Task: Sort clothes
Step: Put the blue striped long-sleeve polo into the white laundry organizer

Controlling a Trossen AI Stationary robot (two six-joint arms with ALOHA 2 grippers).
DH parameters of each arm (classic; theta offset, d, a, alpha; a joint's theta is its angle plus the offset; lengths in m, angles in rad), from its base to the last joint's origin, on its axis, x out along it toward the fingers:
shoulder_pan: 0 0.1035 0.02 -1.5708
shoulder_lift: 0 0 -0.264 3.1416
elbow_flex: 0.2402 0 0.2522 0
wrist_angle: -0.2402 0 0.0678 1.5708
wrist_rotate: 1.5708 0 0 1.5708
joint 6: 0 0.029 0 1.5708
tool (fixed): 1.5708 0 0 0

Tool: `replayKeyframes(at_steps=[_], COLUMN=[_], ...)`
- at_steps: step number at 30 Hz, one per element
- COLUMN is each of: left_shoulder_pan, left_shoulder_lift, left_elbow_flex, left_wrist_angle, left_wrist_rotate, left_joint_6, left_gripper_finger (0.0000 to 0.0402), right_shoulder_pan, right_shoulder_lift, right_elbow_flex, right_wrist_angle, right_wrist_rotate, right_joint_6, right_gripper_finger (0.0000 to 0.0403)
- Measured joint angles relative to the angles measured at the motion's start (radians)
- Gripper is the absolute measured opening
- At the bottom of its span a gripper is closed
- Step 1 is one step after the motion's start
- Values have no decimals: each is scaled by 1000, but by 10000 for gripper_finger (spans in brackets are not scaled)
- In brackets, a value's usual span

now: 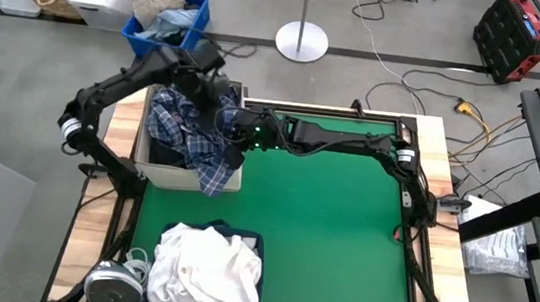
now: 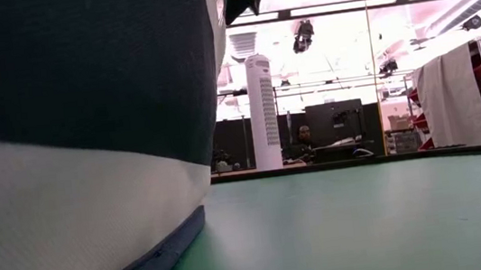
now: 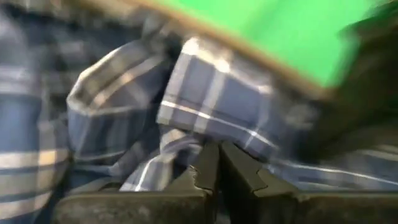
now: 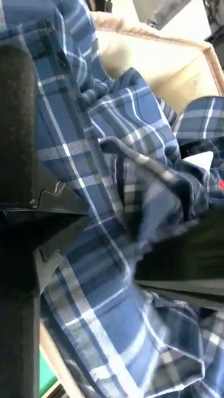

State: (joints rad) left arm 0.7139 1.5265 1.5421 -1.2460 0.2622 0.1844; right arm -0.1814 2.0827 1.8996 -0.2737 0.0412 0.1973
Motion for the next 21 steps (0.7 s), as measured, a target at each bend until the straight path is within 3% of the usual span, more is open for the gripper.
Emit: replayKeyframes(at_steps=[5, 13, 21], left_shoulder_pan=[0, 0, 0], left_shoulder_lift=[-1, -1, -3], left_elbow_flex=[-110, -177, -52], left_wrist_angle=[31, 62, 7], left_wrist_rotate=[-240, -243, -246], left_joint_6=[-39, -68, -66], left_gripper_finger=[0, 0, 0], right_shoulder_pan=[10, 28, 29], right_shoulder_lift=[5, 23, 22], right_elbow_flex=[26, 24, 50], right_wrist_angle=[-8, -13, -49], right_wrist_rotate=[-90, -106, -95], right_joint_6=[-61, -86, -68], right_gripper_finger=[9, 9, 9])
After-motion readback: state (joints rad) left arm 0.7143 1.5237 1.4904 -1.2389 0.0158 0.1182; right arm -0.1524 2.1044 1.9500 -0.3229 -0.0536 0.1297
